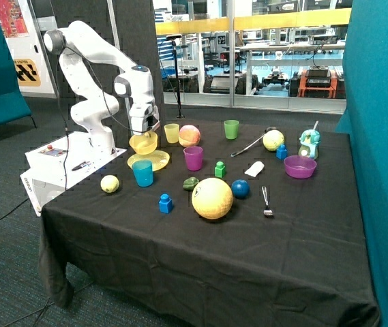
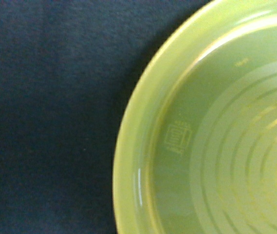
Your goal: Place the bowl on the plate and the cup in the bowl matching the color
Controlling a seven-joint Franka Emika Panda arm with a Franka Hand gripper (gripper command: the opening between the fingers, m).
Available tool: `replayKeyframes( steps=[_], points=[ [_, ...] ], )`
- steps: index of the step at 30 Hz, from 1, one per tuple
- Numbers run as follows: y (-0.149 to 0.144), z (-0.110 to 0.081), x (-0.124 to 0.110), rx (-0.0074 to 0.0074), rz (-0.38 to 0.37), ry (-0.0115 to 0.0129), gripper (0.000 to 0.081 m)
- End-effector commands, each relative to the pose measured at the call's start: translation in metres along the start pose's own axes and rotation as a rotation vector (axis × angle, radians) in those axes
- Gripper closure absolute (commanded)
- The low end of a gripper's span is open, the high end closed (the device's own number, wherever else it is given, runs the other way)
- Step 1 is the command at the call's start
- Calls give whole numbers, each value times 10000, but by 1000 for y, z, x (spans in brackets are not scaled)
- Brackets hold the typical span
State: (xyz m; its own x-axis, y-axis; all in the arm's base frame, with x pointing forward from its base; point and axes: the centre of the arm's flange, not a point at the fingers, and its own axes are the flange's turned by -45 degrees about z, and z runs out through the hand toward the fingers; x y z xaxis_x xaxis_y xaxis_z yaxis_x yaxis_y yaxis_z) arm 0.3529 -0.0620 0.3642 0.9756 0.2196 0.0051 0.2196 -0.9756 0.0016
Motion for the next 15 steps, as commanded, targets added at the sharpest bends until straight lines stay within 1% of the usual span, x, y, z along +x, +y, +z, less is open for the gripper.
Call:
replayKeyframes(
  steps=[1,6,7,15],
  points=[
    [9,21,2,15,131,-51,808],
    [12,28,1,15,148,-51,808],
    [12,28,1,16,49,-51,808],
    [8,38,-5,15,75,-51,808]
  ],
)
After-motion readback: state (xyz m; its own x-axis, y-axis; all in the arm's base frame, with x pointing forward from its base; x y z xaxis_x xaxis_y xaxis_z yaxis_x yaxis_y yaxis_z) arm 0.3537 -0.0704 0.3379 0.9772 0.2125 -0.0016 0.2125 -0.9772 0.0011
